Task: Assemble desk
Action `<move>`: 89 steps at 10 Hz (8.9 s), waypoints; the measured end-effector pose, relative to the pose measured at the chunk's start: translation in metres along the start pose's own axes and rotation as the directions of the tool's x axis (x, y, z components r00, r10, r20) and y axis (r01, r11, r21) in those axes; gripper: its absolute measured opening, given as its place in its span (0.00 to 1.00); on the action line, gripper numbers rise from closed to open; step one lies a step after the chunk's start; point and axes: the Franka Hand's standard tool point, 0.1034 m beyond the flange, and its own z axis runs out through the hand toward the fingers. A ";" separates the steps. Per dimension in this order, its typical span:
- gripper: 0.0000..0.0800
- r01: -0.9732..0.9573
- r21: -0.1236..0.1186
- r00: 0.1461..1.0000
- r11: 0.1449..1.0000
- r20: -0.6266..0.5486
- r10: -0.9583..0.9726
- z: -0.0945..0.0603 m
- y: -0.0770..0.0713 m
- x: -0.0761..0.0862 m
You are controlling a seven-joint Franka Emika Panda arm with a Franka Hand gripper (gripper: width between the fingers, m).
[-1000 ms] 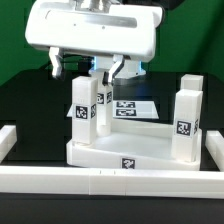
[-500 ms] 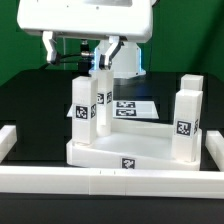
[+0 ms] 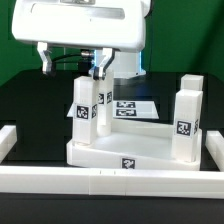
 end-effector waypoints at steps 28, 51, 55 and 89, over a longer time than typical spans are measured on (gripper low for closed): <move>0.36 -0.843 -0.211 0.447 0.495 0.239 0.862 0.014 -0.007 -0.001; 0.76 0.352 0.106 0.902 0.930 0.227 -0.367 0.019 -0.011 0.002; 0.38 0.320 0.099 0.914 0.942 0.231 -0.335 0.019 -0.011 0.002; 0.81 0.025 -0.005 0.970 1.000 0.242 -0.023 0.023 -0.035 0.000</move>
Offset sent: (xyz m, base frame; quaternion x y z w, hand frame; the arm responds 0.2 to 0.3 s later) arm 0.0065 0.0013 0.0031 -0.0040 -0.1947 -0.0050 0.9808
